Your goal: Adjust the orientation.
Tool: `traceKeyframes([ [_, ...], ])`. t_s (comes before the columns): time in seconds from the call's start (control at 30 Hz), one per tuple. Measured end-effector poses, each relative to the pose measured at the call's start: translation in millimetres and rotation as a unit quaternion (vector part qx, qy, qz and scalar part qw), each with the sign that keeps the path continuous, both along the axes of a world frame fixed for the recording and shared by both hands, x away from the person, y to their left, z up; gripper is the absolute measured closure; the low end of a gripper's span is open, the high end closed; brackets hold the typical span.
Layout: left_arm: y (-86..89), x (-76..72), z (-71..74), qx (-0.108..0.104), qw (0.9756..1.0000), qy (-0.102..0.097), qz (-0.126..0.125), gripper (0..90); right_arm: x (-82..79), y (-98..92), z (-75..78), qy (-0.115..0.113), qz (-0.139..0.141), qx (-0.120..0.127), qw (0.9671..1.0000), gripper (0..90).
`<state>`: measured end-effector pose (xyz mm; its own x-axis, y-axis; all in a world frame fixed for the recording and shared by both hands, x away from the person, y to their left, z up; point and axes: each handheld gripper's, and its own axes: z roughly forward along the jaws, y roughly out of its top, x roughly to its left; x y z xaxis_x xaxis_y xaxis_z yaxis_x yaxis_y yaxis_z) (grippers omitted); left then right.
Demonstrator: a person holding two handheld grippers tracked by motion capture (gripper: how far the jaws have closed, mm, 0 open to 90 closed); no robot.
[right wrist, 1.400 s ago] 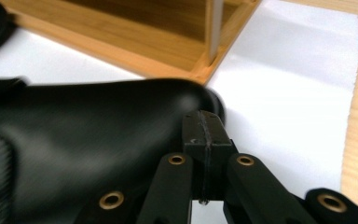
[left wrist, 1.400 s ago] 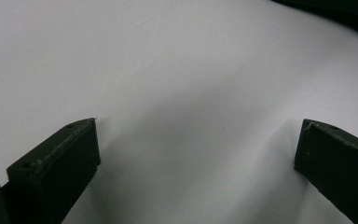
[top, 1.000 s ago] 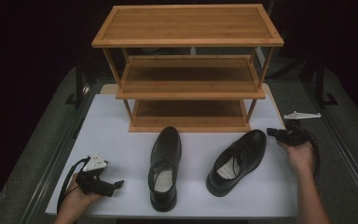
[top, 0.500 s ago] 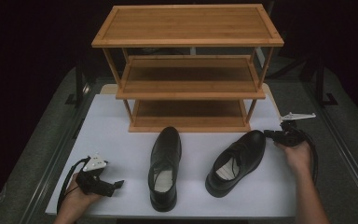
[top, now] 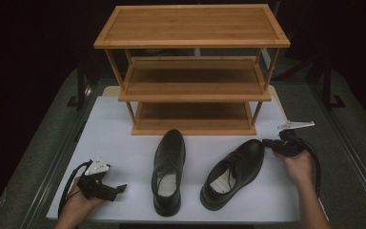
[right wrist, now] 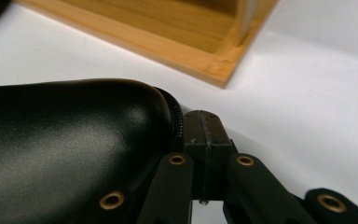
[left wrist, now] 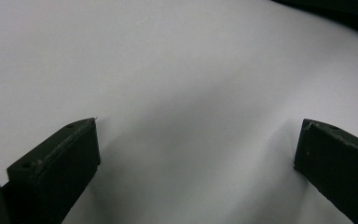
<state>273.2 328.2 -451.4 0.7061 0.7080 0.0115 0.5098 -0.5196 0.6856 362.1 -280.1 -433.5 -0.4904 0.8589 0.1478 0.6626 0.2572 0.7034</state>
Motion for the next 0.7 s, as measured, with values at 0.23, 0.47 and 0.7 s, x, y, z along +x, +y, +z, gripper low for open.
traceKeyframes([
  [0.23, 0.1, -0.1, 0.1, 0.001, 1.0, 0.001, 0.0, 0.0, -10.3, 17.3, 0.4, 0.004, 0.016, 0.001, 0.9999, 90.0],
  [0.47, 0.2, -0.1, 0.1, 0.001, 1.0, 0.001, -0.001, 0.0, -17.9, 20.0, 3.1, -0.004, 0.021, 0.008, 0.9997, 89.9],
  [0.7, 0.1, -0.1, 0.1, 0.001, 1.0, 0.001, -0.001, 0.0, -43.9, 13.4, 8.2, -0.024, 0.024, 0.008, 0.9994, 89.8],
])
